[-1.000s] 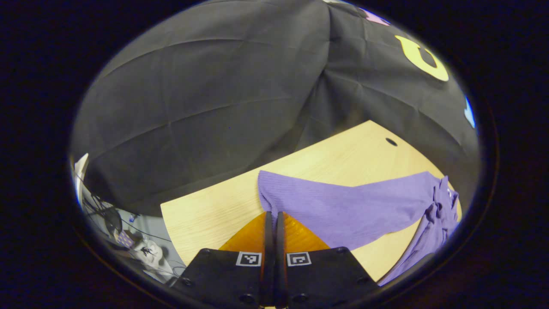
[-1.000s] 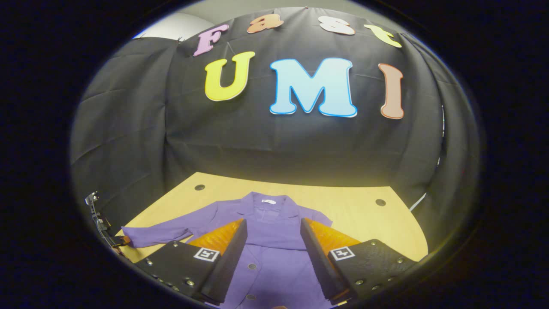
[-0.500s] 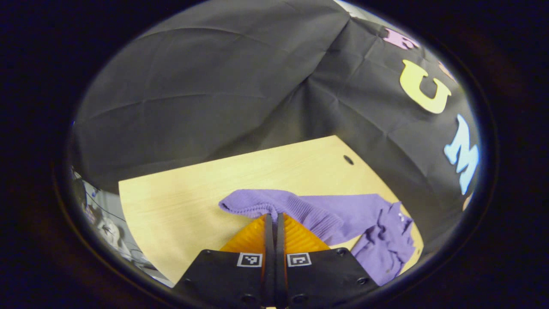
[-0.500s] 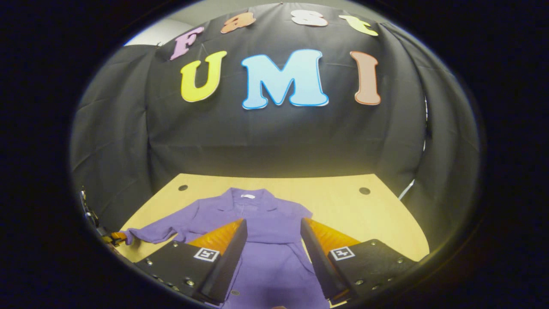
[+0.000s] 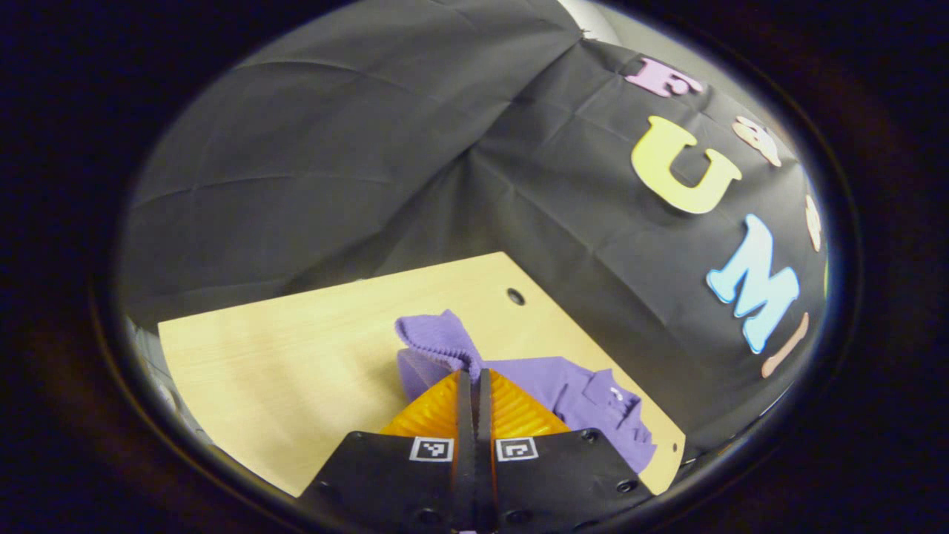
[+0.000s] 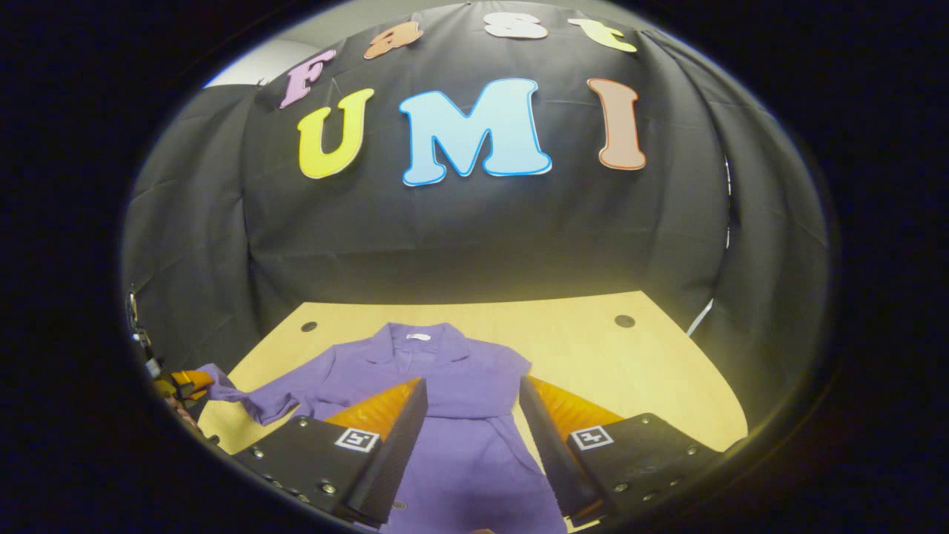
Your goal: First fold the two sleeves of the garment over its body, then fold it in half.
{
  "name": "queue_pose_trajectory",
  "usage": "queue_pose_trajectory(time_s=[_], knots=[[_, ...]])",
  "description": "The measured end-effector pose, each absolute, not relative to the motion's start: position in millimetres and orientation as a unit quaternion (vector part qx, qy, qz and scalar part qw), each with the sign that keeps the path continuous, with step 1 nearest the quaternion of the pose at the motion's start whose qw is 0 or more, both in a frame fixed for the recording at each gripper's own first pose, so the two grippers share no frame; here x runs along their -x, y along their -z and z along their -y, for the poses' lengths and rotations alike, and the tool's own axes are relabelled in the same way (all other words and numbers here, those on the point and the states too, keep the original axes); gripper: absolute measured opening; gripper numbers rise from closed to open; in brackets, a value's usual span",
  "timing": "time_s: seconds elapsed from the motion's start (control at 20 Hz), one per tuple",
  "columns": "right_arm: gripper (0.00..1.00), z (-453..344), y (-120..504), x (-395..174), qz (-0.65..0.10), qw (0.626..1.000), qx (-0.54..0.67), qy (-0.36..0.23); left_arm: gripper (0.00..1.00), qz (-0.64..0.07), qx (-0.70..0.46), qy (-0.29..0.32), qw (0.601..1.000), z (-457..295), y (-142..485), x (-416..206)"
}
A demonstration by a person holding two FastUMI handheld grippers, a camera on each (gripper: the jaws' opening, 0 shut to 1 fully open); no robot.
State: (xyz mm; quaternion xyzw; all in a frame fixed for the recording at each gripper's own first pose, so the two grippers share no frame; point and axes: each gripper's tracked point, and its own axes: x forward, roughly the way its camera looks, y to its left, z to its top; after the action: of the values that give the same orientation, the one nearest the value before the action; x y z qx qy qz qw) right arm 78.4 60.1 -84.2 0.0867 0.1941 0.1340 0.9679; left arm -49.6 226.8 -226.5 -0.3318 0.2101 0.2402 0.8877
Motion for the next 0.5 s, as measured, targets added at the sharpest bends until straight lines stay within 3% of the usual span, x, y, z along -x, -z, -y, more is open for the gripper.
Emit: queue_pose_trajectory(time_s=[0.5], knots=[[0.78, -11, 113, -77, -0.213, 0.966, -0.109, -0.098, 0.07, -0.233, 0.292, -0.093, 0.923, -73, 198, -68]])
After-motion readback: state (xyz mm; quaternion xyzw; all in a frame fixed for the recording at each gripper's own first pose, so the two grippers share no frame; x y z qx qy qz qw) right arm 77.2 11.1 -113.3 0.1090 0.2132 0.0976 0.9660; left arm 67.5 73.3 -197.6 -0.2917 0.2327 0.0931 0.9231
